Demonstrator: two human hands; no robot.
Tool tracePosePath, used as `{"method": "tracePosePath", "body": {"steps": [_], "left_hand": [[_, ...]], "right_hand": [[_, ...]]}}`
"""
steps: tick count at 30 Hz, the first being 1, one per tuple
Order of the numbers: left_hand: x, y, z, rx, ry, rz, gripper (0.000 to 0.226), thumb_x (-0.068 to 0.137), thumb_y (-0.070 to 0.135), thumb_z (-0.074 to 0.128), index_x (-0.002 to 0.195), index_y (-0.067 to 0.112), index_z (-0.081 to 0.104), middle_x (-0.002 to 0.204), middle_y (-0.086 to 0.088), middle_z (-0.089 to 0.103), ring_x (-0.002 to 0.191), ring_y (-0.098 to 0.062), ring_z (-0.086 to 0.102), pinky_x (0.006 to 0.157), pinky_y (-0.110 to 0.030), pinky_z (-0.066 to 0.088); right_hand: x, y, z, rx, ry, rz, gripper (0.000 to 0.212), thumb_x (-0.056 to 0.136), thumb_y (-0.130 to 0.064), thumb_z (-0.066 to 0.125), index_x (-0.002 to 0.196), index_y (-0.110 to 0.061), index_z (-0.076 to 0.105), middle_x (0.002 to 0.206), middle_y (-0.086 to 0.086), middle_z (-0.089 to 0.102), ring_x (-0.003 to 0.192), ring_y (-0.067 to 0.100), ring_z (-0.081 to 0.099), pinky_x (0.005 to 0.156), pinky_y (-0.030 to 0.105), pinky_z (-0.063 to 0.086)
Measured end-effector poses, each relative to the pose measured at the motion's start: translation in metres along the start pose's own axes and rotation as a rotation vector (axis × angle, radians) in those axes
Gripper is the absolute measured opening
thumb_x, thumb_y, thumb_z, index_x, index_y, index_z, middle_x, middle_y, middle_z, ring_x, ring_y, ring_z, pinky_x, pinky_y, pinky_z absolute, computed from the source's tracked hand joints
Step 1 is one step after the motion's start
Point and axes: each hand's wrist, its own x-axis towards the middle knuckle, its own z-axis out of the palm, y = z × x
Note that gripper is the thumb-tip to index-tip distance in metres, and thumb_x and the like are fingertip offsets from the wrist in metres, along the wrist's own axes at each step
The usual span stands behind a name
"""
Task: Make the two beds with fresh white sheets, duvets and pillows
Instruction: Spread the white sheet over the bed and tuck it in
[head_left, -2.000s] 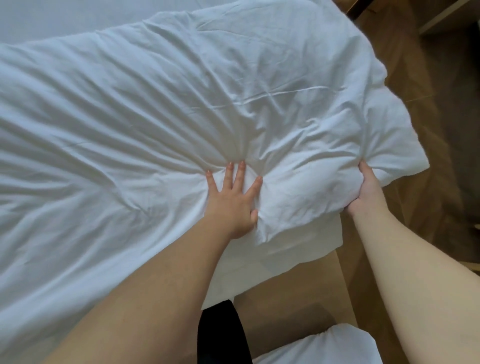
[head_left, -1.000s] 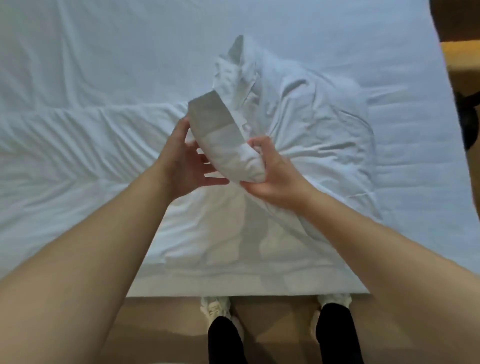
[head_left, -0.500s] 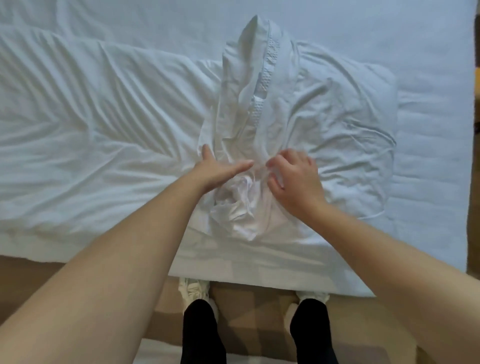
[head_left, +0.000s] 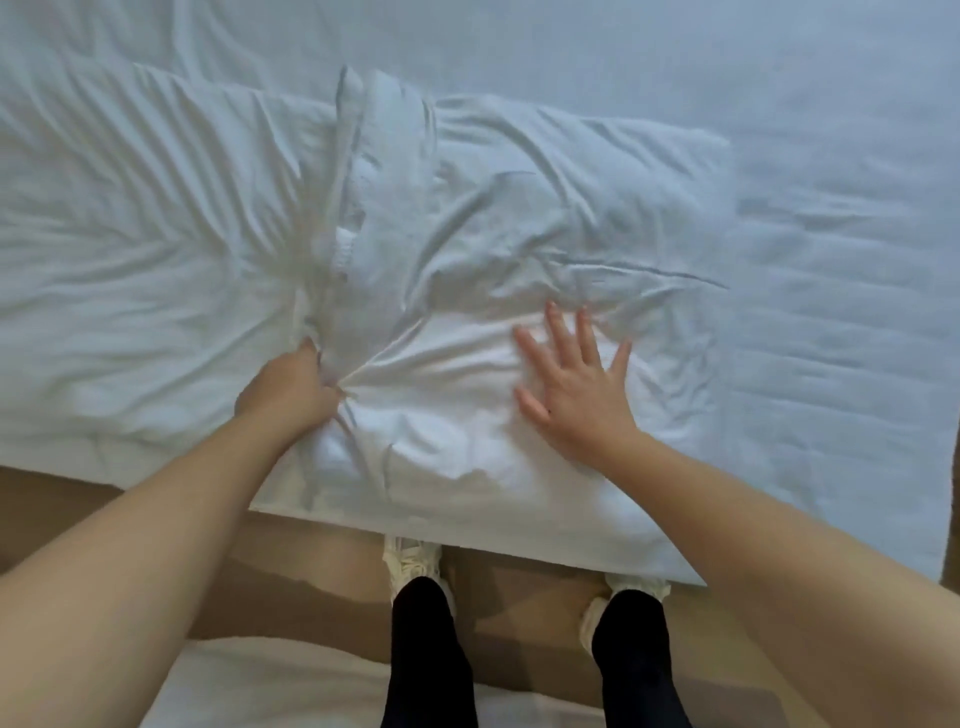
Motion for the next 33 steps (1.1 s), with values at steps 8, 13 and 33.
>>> {"method": "tracePosePath", "body": {"steps": [8,13,33], "left_hand": [[0.003,-0.009,0.023,-0.364,0.416,0.187,0.047,0.088,0.043,0.058,0.123,0.012,0.053,0.12,-0.006,0.055,0.108,-0.028,0.054,0.089,-0.042,0.045],[0.018,0.007,0.008,-0.254,0.668,0.262,0.038,0.087,0.04,0.062,0.116,0.015,0.057,0.115,-0.008,0.052,0.107,-0.03,0.052,0.088,-0.042,0.039],[-0.001,-0.012,-0.034,-0.833,0.166,0.156,0.033,0.087,0.03,0.066,0.117,0.016,0.062,0.096,-0.003,0.07,0.092,-0.017,0.064,0.08,-0.027,0.05]], "right_hand": [[0.037,-0.029,0.027,-0.019,-0.1,0.107,0.071,0.095,-0.057,0.029,0.155,-0.035,-0.002,0.162,0.002,-0.021,0.147,0.031,-0.022,0.109,0.073,0.002],[0.057,-0.032,0.007,0.045,-0.017,0.105,0.06,0.095,-0.045,0.038,0.15,-0.029,0.018,0.163,0.006,-0.009,0.15,0.029,-0.011,0.111,0.071,0.008],[0.014,-0.109,-0.019,0.343,-0.255,0.276,0.066,0.097,-0.025,0.046,0.155,-0.02,0.015,0.163,0.007,0.009,0.15,0.024,0.011,0.116,0.048,0.026]]}}
